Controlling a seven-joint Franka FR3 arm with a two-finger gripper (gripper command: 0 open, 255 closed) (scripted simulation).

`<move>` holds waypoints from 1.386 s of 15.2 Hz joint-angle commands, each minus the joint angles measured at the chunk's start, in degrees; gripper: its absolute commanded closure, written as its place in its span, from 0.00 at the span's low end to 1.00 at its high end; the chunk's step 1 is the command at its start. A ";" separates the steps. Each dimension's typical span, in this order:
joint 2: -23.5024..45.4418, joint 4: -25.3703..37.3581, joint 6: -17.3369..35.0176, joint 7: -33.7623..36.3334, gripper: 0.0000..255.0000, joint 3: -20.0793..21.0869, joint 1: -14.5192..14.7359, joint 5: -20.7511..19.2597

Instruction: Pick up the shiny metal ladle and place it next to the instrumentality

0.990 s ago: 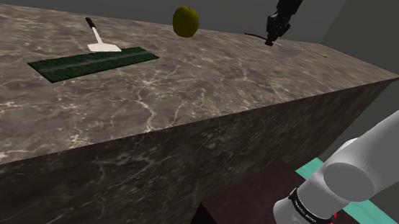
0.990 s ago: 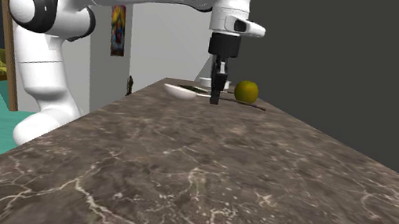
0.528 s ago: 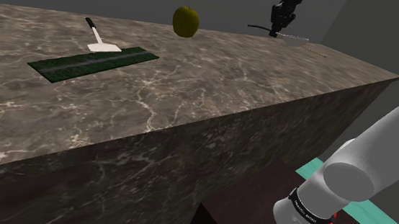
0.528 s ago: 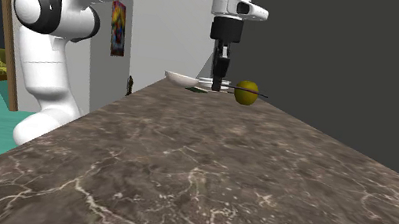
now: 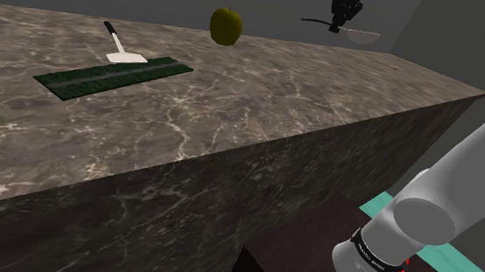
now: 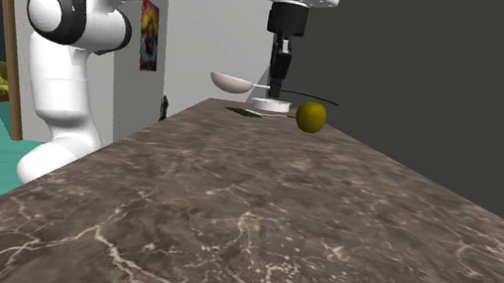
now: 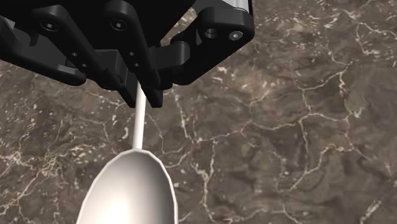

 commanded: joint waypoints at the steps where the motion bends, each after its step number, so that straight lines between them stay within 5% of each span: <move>1: -0.60 -0.67 0.32 2.66 1.00 1.45 1.16 0.08; 11: -1.07 -1.63 2.32 17.57 1.00 9.82 7.57 1.16; 21: 5.34 5.74 2.91 31.76 1.00 17.43 14.03 1.66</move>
